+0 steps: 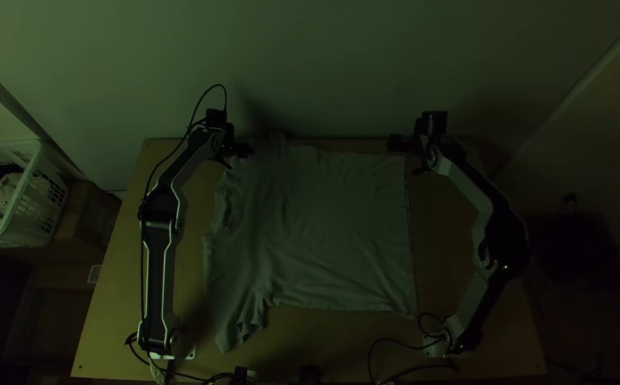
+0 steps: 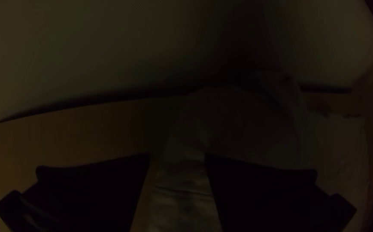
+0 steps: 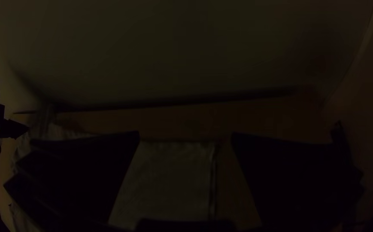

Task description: Fold the t-shirt

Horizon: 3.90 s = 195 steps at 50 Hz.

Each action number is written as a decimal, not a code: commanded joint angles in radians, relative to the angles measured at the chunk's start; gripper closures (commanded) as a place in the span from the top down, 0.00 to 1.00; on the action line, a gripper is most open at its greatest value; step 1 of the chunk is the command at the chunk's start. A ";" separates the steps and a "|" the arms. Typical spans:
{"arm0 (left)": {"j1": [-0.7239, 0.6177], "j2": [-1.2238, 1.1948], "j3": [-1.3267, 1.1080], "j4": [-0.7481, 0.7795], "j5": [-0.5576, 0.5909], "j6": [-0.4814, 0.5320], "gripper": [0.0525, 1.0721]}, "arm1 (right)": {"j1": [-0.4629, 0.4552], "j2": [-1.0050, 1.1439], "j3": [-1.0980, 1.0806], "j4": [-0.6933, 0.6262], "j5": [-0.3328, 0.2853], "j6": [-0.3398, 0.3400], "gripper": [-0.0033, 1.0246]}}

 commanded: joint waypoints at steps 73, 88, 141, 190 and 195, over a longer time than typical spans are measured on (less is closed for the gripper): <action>0.031 -0.101 0.027 -0.035 -0.001 -0.002 0.02 | -0.039 0.538 0.598 -0.471 0.018 0.165 0.09; 0.048 -0.109 0.027 -0.034 -0.001 -0.007 0.03 | -0.005 0.526 0.652 -0.490 0.131 0.124 0.03; 0.088 -0.314 -0.258 -0.001 0.022 -0.033 0.03 | -0.005 0.340 0.591 -0.585 0.139 0.036 0.03; 0.099 -0.833 -0.964 0.187 0.022 0.032 0.02 | 0.046 -0.137 -0.110 -0.439 0.139 0.015 0.03; 0.090 -0.889 -1.048 0.201 0.022 0.021 0.02 | 0.047 -0.188 -0.187 -0.421 0.139 0.015 0.03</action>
